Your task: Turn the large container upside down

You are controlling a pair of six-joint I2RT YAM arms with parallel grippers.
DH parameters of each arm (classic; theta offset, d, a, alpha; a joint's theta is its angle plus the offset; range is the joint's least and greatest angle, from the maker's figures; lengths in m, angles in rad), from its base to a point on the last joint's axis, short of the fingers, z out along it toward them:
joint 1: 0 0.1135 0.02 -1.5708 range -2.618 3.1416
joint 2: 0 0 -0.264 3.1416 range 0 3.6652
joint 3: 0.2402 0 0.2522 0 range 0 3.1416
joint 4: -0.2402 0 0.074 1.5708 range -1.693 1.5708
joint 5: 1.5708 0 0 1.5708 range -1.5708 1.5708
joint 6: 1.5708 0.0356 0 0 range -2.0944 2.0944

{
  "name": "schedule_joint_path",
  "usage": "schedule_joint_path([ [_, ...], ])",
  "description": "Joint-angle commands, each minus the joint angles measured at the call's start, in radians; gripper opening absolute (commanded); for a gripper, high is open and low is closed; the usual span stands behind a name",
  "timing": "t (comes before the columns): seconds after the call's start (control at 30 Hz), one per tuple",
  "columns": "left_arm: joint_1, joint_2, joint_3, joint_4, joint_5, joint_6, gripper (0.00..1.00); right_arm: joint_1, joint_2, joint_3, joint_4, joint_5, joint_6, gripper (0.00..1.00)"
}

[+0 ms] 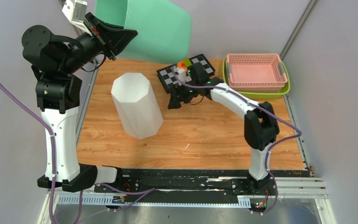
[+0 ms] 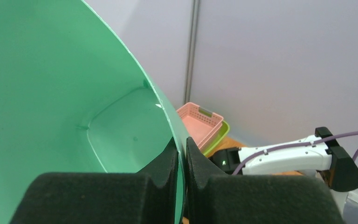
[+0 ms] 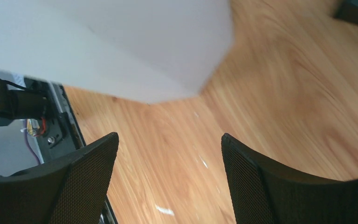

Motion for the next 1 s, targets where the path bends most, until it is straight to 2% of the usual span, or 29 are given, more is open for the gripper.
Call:
schedule_joint_path([
  [0.0,-0.009,0.008,0.025,0.181,0.083,-0.077,0.00,-0.178,-0.191,-0.131,-0.119,0.078,-0.059,0.84],
  [0.13,-0.049,0.031,0.011,0.207,0.110,-0.093,0.00,-0.351,-0.350,-0.249,-0.143,0.136,-0.081,0.84],
  [0.27,-0.139,0.062,0.011,0.130,0.089,0.000,0.00,-0.492,-0.502,-0.322,-0.151,0.204,-0.082,0.84],
  [0.37,-0.225,0.085,-0.001,0.048,0.058,0.096,0.00,-0.568,-0.595,-0.351,-0.151,0.319,-0.076,0.84],
  [0.6,-0.450,0.150,-0.055,-0.196,-0.054,0.374,0.00,-0.683,-0.771,-0.360,-0.121,0.522,-0.079,0.86],
  [0.77,-0.565,0.157,-0.155,-0.247,-0.116,0.466,0.00,-0.730,-0.867,-0.374,-0.082,0.597,-0.089,0.88],
  [0.97,-0.712,0.171,-0.254,-0.292,-0.248,0.596,0.00,-0.750,-0.948,-0.427,-0.028,0.596,-0.072,0.89],
])
